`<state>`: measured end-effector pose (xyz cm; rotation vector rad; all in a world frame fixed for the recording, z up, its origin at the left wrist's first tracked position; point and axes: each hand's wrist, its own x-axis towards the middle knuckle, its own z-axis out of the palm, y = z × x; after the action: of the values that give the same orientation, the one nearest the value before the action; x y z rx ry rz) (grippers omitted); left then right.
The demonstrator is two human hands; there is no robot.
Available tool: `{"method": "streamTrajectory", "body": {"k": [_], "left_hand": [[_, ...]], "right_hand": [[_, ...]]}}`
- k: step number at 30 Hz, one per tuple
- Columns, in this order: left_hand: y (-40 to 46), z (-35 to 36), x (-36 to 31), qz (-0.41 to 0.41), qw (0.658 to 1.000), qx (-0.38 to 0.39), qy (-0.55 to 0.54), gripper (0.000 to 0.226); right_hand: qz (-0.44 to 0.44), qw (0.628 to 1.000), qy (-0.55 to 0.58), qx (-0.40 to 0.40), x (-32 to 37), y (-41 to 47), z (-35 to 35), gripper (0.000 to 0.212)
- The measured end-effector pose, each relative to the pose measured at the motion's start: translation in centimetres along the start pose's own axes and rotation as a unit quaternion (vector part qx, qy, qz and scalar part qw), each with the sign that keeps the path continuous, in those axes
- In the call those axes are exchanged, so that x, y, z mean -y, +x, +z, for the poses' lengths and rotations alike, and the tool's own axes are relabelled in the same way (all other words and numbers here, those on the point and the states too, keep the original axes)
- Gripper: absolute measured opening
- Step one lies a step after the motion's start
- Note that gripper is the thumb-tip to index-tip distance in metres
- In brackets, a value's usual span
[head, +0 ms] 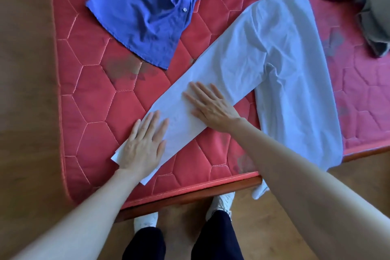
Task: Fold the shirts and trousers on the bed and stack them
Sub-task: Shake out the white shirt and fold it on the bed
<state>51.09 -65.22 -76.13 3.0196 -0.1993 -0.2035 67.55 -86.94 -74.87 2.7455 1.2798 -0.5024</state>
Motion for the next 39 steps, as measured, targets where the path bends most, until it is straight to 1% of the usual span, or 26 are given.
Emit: {"method": "streamTrajectory", "body": {"k": [2,4,7,9,12,14,16,18,21,22,24,26,28,30,31,34,36,37,39], "left_hand": [[0.1,0.1,0.1,0.002,1.0,-0.012,0.004,0.057],[0.1,0.4,0.2,0.004,1.0,-0.02,0.016,0.058],[0.2,0.3,-0.1,-0.006,1.0,0.004,0.028,0.059],[0.4,-0.4,-0.8,-0.027,0.999,0.011,0.034,0.059],[1.3,-1.7,-3.2,-0.091,0.995,-0.011,0.031,0.053],[2.9,-2.6,-5.9,-0.122,0.992,-0.024,0.009,0.051],[5.4,-3.5,-8.9,-0.117,0.993,-0.024,-0.021,0.051],[8.8,-4.2,-11.7,-0.093,0.994,-0.013,-0.05,0.052],[15.2,-4.6,-16.1,-0.065,0.995,-0.004,-0.081,0.054],[17.4,-4.6,-17.5,-0.057,0.995,-0.006,-0.085,0.055],[21.4,-4.2,-19.9,-0.039,0.995,0.0,-0.087,0.058],[24.3,-3.2,-21.4,-0.031,0.996,0.026,-0.084,0.063],[25.7,-2.0,-21.4,-0.037,0.997,0.045,-0.054,0.063],[26.0,-1.2,-20.5,-0.025,0.999,0.036,0.003,0.059],[26.0,-0.9,-20.0,-0.019,0.999,0.026,0.015,0.057],[26.6,-0.4,-18.5,-0.021,1.0,0.015,0.014,0.053],[27.2,-0.6,-17.7,-0.026,0.999,0.025,0.017,0.056],[27.3,-0.9,-17.5,-0.029,0.999,0.031,0.021,0.057],[27.2,-1.8,-17.5,-0.04,0.998,0.028,0.028,0.058]], "right_hand": [[0.01,1.0,-0.006,-0.001,-2.8,0.5,-0.2,0.06],[0.054,0.998,0.007,-0.009,-6.5,1.2,-0.5,0.061],[0.087,0.996,0.017,0.009,-10.6,2.4,-1.0,0.063],[0.077,0.997,0.02,0.023,-11.2,3.1,-1.2,0.064],[0.057,0.997,0.046,0.027,-10.4,2.7,-2.2,0.062],[0.038,0.997,0.062,-0.021,-10.5,1.4,-3.0,0.056],[0.05,0.989,0.101,-0.096,-11.3,-0.6,-3.9,0.052],[0.085,0.976,0.128,-0.151,-13.3,-2.7,-4.3,0.049],[0.178,0.957,0.146,-0.178,-18.7,-5.2,-3.9,0.049],[0.214,0.95,0.152,-0.17,-20.8,-5.8,-3.4,0.05],[0.27,0.94,0.162,-0.129,-24.7,-7.1,-1.9,0.053],[0.278,0.945,0.155,-0.074,-27.5,-8.2,-0.1,0.055],[0.255,0.957,0.132,-0.04,-29.4,-9.0,1.5,0.056],[0.242,0.963,0.112,-0.029,-30.6,-9.3,2.6,0.058],[0.242,0.964,0.107,-0.028,-31.0,-9.3,2.9,0.058],[0.24,0.965,0.105,-0.028,-31.7,-9.0,3.0,0.058],[0.243,0.964,0.108,-0.016,-31.5,-8.8,2.4,0.059],[0.253,0.96,0.116,-0.018,-31.0,-8.8,2.0,0.06],[0.288,0.945,0.144,-0.047,-29.0,-9.1,0.9,0.061]]}}
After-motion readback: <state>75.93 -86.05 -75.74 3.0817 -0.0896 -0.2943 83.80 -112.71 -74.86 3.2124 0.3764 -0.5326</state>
